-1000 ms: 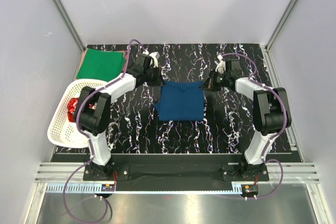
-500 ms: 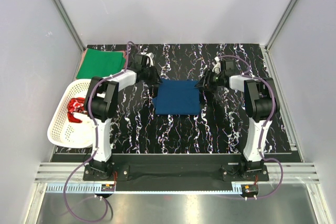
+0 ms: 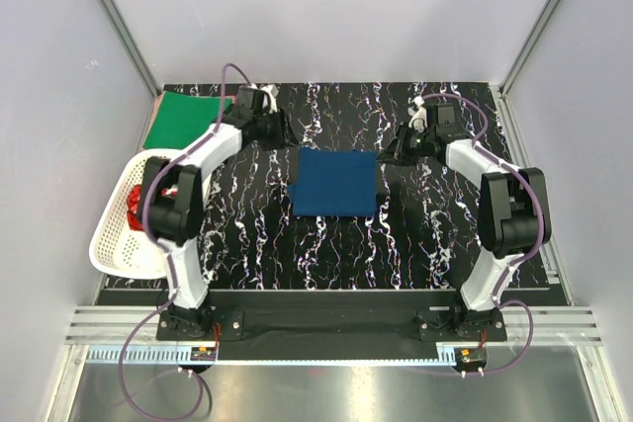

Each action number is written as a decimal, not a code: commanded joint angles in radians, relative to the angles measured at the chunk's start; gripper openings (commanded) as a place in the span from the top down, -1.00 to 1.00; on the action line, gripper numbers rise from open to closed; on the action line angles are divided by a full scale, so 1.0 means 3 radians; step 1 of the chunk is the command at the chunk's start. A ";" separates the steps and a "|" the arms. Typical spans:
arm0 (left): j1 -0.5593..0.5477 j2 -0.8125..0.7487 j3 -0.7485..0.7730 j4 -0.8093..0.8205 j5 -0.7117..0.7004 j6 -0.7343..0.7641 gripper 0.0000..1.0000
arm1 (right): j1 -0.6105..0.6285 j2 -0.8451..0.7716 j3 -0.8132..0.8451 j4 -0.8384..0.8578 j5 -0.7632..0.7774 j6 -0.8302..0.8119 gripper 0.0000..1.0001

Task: Fold and stack the t-shirts
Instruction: Fold the tshirt

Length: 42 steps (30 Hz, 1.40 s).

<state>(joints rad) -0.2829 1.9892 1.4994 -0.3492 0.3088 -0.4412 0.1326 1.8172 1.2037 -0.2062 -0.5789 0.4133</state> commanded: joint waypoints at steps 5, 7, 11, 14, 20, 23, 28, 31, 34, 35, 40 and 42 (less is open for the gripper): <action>-0.0125 -0.0705 -0.0692 0.0530 0.0468 -0.0135 0.05 | 0.0039 0.0297 0.0175 0.0099 -0.0755 0.0080 0.74; -0.0172 -0.0572 -0.0769 0.0667 0.0535 -0.0217 0.05 | 0.0039 0.0461 0.0256 0.0095 -0.0709 0.0008 0.71; -0.0192 -0.0194 -0.0902 0.0949 0.0653 -0.0390 0.06 | 0.0024 0.0916 0.0359 0.0165 -0.0662 -0.0135 0.68; -0.0192 -0.0030 -0.0938 0.1067 0.0668 -0.0477 0.08 | 0.0028 0.1096 0.0421 0.0278 -0.0831 -0.0100 0.67; -0.0146 -0.0346 -0.0688 0.0602 0.0592 -0.0391 0.02 | 0.0028 0.0688 0.0451 0.0054 -0.0821 -0.0038 0.61; -0.0100 -0.0581 -0.0427 0.0087 0.0388 -0.0243 -0.10 | 0.0029 0.0473 0.0395 -0.0075 -0.0826 0.0018 0.55; -0.0095 -0.0908 -0.0747 -0.0380 -0.0342 -0.0094 -0.18 | 0.0054 0.0344 0.0022 0.0028 -0.0827 -0.0017 0.48; -0.0095 -0.1036 -0.1090 -0.0217 -0.0482 -0.0150 -0.25 | 0.0049 0.0426 -0.0126 0.0170 -0.0816 -0.0008 0.46; -0.0095 -0.0971 -0.1301 -0.0043 -0.0355 -0.0150 -0.30 | 0.0059 0.0513 -0.0198 0.0324 -0.0832 0.0054 0.44; -0.0095 -0.0940 -0.1331 0.0003 -0.0309 -0.0150 -0.30 | 0.0064 0.0534 -0.0198 0.0334 -0.0837 0.0069 0.44; -0.0095 -0.0731 -0.1419 0.0442 0.0038 -0.0176 -0.33 | 0.0080 0.0529 -0.0234 0.0375 -0.0811 0.0064 0.42; -0.0105 -0.0638 -0.1444 0.0520 0.0141 -0.0196 -0.33 | 0.0080 0.0503 -0.0249 0.0375 -0.0796 0.0054 0.40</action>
<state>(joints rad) -0.3119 1.7794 1.0695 -0.3187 0.2764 -0.5026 0.1459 1.9896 1.1286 -0.1413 -0.8135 0.4278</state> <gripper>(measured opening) 0.661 0.295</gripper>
